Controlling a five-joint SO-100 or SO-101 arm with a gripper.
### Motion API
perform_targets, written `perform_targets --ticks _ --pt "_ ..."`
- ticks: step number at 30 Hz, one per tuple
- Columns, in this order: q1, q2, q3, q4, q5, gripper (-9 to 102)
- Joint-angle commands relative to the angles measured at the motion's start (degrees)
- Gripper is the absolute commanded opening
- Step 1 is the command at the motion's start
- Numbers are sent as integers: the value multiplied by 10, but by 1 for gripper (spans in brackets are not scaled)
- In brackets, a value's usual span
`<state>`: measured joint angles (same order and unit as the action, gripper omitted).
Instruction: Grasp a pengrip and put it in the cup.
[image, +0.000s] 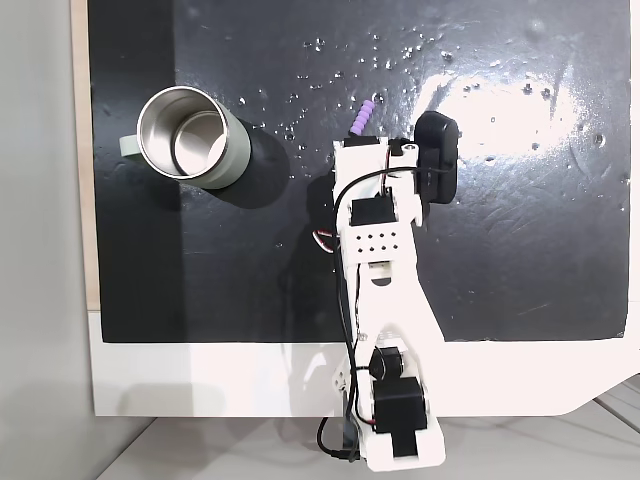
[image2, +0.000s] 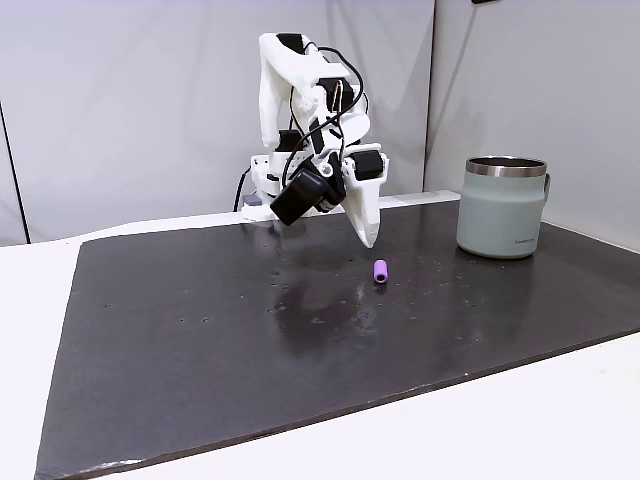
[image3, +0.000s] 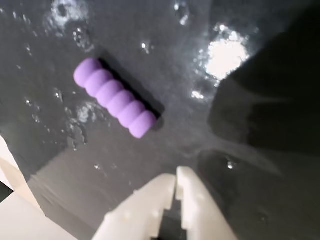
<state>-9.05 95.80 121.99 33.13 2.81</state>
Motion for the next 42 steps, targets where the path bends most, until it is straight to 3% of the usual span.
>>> perform_targets --ticks 1,6,28,42 --pt "-19 -7 -48 -16 5 0" --pt "-32 -8 -62 -11 -17 0" --pt "-25 -4 -131 133 -371 10" --pt "21 -13 -176 149 -495 19"
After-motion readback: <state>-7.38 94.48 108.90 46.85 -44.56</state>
